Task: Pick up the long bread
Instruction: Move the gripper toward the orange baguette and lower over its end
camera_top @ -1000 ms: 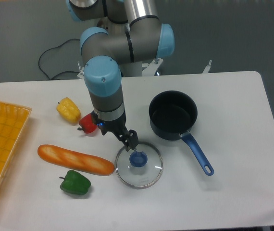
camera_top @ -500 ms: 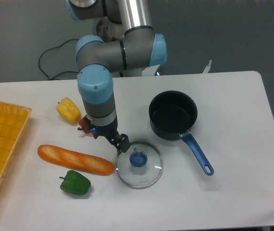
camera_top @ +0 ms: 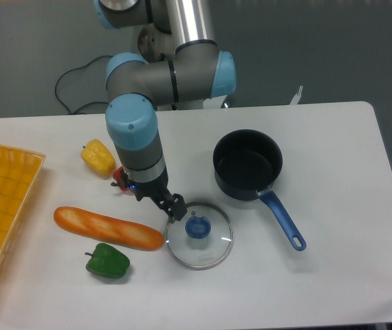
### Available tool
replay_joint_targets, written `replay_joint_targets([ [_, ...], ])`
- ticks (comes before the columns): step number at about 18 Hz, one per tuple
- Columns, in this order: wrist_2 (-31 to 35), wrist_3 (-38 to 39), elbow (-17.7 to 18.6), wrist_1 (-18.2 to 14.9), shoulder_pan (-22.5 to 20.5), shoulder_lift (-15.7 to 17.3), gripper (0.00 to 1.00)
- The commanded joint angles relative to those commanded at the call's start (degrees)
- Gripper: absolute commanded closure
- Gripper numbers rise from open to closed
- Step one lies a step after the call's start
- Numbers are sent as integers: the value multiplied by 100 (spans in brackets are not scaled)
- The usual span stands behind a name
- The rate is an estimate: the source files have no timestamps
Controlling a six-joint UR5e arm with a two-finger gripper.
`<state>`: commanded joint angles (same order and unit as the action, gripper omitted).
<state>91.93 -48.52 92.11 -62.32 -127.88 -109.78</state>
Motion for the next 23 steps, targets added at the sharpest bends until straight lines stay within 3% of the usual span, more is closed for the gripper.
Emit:
replay_joint_targets([
  [7, 167, -114, -105, -9, 96, -88, 0],
  [17, -202, -2073, -325, -35, 308, -457, 0],
  [23, -202, -2627, -308, -167, 308, -597, 0],
])
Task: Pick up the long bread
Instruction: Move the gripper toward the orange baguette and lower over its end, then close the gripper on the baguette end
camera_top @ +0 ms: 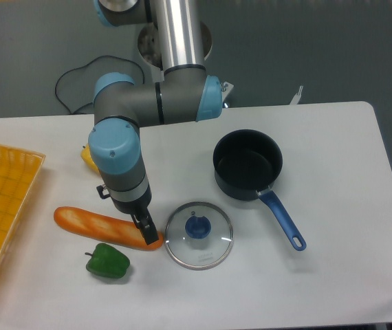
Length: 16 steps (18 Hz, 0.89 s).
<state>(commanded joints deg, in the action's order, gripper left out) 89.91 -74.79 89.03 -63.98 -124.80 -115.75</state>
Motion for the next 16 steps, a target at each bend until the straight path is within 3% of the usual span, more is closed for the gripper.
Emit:
replay_joint_targets([
  [3, -166, -9, 0, 17, 9, -220, 0],
  [16, -299, -158, -62, 79, 79, -537, 3],
])
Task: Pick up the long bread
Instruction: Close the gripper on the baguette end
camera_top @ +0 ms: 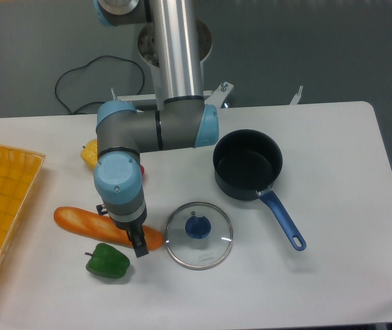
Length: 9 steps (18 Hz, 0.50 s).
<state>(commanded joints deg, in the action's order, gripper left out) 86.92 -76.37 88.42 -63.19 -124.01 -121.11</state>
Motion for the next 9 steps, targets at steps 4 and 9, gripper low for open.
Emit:
replay_joint_targets([
  [4, -9, -89, 0, 17, 0, -53, 3],
  [9, 9, -519, 0, 176, -17, -228, 3],
])
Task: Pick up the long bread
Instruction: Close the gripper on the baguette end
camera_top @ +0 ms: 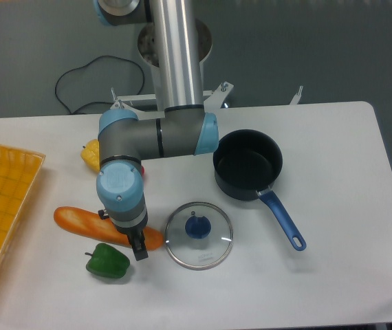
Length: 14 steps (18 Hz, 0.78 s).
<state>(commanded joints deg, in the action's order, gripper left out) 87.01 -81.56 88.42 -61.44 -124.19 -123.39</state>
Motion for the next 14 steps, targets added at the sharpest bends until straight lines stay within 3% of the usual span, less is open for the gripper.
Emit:
replay_joint_targets([
  [14, 17, -211, 114, 70, -26, -44, 6],
])
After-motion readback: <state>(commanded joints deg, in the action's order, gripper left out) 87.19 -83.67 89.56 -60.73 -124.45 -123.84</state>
